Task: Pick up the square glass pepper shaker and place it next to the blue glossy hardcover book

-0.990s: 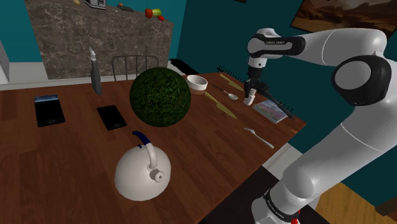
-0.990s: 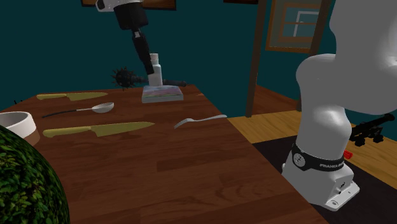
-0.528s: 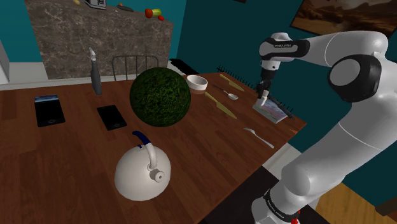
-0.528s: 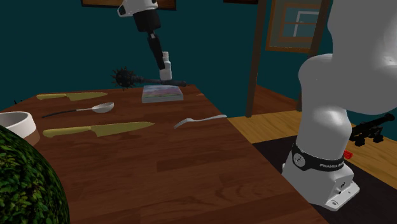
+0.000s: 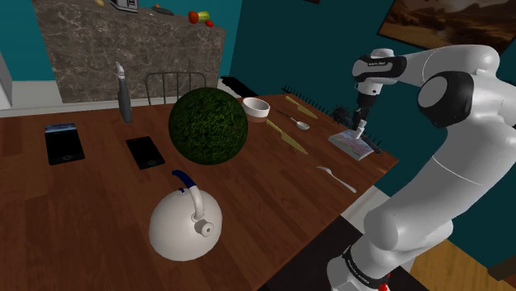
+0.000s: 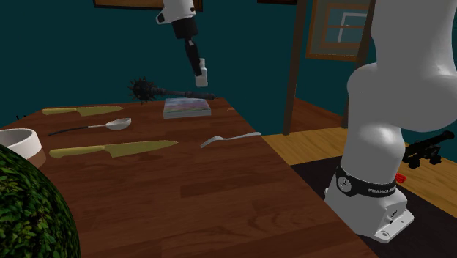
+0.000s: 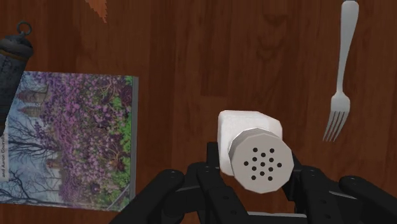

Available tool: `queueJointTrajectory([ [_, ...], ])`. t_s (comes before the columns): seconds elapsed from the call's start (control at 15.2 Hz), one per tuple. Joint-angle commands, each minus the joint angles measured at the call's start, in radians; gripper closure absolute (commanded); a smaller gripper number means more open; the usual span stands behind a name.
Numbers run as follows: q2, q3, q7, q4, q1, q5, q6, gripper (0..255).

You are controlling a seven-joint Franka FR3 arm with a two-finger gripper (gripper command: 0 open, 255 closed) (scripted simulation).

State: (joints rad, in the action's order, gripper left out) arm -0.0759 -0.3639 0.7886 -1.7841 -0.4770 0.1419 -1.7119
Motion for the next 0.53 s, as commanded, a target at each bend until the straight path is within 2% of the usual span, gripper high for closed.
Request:
queueJointTrajectory([
  [0.0, -0.032, -0.022, 0.053, 0.037, -0.027, -0.006, 0.000, 255],
  [0.46, -0.179, -0.084, 0.231, 0.210, -0.139, -0.057, 0.010, 255],
])
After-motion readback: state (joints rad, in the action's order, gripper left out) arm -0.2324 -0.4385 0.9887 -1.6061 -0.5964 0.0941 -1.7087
